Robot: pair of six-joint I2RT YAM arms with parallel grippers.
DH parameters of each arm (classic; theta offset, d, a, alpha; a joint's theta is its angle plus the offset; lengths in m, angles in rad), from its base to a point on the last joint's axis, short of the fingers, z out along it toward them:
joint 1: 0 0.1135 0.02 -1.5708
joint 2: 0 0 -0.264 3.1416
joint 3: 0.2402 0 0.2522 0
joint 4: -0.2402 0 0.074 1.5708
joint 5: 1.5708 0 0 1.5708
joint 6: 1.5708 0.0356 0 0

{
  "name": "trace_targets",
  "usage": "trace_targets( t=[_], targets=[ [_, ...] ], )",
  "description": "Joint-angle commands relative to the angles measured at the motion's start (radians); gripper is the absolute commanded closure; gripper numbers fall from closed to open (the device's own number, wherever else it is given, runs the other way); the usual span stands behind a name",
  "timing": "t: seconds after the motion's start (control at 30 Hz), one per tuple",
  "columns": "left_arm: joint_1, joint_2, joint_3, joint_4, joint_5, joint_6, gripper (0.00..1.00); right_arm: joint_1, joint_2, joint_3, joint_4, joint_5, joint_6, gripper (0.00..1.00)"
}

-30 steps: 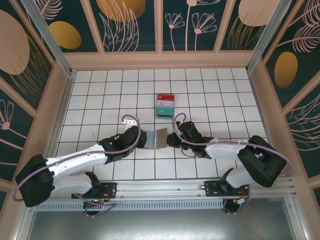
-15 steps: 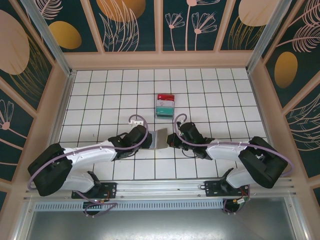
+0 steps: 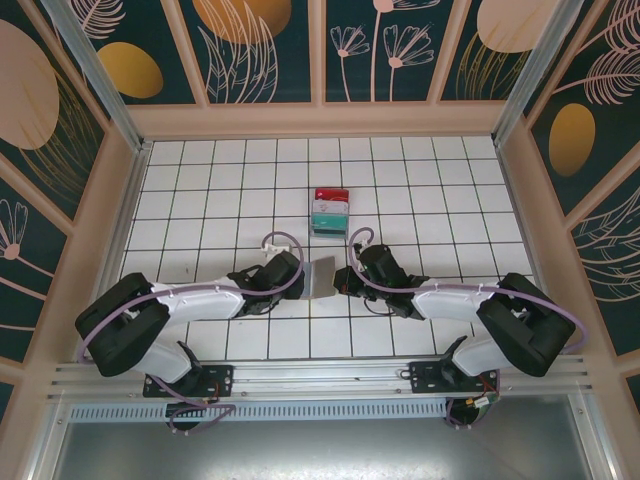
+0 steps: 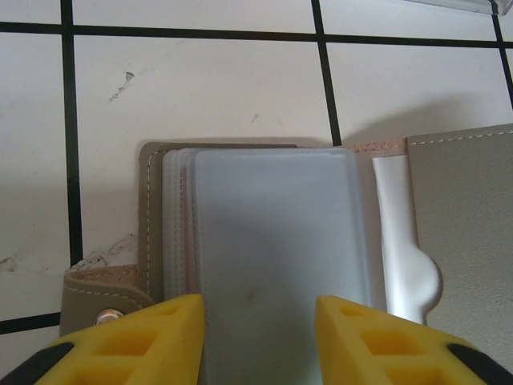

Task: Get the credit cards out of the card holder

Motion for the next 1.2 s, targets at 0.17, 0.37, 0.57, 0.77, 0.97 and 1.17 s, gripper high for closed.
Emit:
trace_targets(
  t=[0.17, 0.37, 0.57, 0.77, 0.97, 1.17],
  targets=[
    [0.004, 0.021, 0.026, 0.000, 0.021, -0.006, 0.58, 0.004, -0.002, -0.011, 0.040, 0.008, -0.007, 1.00],
    [0.005, 0.015, 0.019, 0.030, 0.062, 0.001, 0.58, 0.004, 0.004, -0.009, 0.043, 0.004, -0.005, 1.00],
    [0.004, -0.018, -0.002, 0.093, 0.131, 0.021, 0.59, 0.004, 0.005, -0.009, 0.043, 0.005, -0.004, 1.00],
    [0.005, -0.021, 0.003, 0.093, 0.133, 0.021, 0.58, 0.004, 0.005, -0.007, 0.040, 0.005, -0.003, 1.00],
    [0.004, -0.061, 0.009, -0.025, -0.018, -0.008, 0.58, 0.004, 0.001, -0.007, 0.035, 0.009, -0.004, 1.00],
    [0.004, -0.029, 0.015, -0.043, -0.026, -0.018, 0.58, 0.004, 0.004, -0.008, 0.040, 0.007, -0.002, 1.00]
  ],
)
